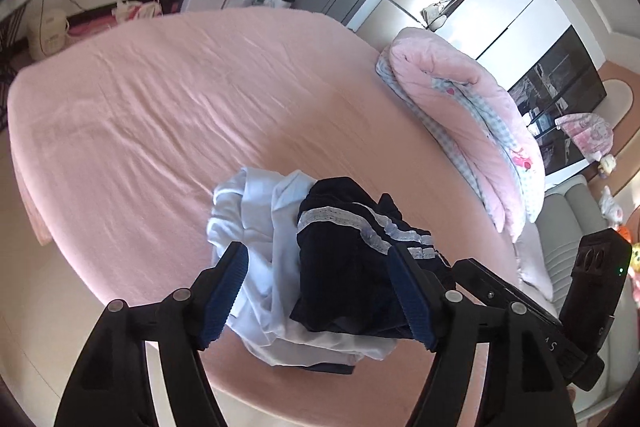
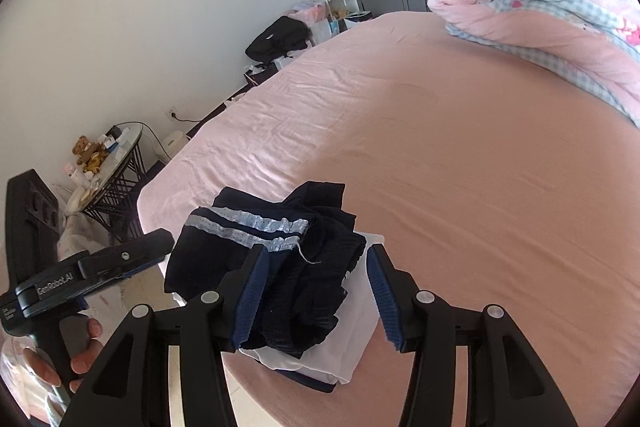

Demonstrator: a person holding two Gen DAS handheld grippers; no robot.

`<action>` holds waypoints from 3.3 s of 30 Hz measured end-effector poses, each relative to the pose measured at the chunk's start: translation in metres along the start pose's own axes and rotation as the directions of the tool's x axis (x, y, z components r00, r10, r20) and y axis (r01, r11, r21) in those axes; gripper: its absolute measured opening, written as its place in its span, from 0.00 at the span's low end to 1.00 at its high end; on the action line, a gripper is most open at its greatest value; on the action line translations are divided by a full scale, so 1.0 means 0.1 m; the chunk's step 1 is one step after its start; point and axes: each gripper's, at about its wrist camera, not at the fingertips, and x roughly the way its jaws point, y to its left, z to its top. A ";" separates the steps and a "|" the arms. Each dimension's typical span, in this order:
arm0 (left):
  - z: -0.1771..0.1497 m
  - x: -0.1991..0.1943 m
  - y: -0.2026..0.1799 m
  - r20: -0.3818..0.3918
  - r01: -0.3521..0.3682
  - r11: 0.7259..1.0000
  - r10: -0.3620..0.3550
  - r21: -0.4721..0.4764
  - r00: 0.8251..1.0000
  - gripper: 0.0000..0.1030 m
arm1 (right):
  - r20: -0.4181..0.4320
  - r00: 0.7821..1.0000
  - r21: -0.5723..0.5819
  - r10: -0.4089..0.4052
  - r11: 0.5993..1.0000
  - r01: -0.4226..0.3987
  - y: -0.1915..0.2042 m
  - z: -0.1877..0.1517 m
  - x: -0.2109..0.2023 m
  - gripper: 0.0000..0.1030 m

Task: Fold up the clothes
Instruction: 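Lower the pants onto the folded white garment with both grippers, then open both grippers and withdraw them from the stacked clothes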

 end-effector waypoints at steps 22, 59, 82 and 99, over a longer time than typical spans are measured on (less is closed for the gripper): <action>-0.20 0.40 0.01 -0.037 -0.146 0.989 0.148 0.032 0.988 0.48 | -0.060 0.998 0.005 0.006 1.000 -0.006 -0.08 -0.20 0.34 0.28; -0.31 -0.95 -0.93 0.168 -0.324 0.922 0.292 0.212 0.941 0.67 | 0.054 0.977 -0.165 -0.207 0.963 0.213 0.56 -0.16 -1.21 0.74; -1.25 -1.67 -1.51 0.118 -0.321 0.897 0.299 0.304 0.947 0.67 | 0.091 0.958 -0.151 -0.271 0.947 0.282 0.44 -0.76 -2.10 0.74; -1.41 -1.83 -1.60 0.143 -0.366 0.870 0.337 0.332 0.931 0.67 | 0.103 0.959 -0.165 -0.263 0.946 0.277 0.44 -0.94 -2.29 0.74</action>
